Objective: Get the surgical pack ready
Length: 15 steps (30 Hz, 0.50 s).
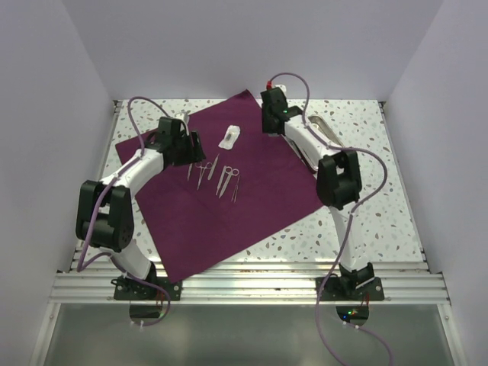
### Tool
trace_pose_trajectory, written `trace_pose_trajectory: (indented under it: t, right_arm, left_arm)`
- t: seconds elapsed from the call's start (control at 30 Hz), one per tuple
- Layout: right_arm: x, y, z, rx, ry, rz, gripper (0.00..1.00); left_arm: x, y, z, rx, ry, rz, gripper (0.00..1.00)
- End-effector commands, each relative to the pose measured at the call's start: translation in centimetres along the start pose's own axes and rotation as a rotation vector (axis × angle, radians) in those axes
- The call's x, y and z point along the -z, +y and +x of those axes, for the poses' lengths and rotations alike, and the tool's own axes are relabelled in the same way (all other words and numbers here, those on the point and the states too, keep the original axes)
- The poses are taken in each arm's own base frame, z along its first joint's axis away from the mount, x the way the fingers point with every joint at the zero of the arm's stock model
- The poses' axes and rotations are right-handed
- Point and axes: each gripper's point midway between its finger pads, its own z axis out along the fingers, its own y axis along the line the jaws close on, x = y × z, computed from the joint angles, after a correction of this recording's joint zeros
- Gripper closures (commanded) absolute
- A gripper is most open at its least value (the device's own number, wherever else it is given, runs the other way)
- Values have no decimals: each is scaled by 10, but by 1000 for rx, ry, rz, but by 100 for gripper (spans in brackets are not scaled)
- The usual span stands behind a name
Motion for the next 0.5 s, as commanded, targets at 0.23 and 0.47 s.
trace_pose_trajectory:
  t: [0.23,0.47]
  right_arm:
    - [78,-102,-17,-9,-95,82,53]
    - [68,-130,22,60,7,8,52]
  left_arm:
    - [-12,-3,0,7,8,39,35]
    - [-25,-8,-1,-2,19,76,35]
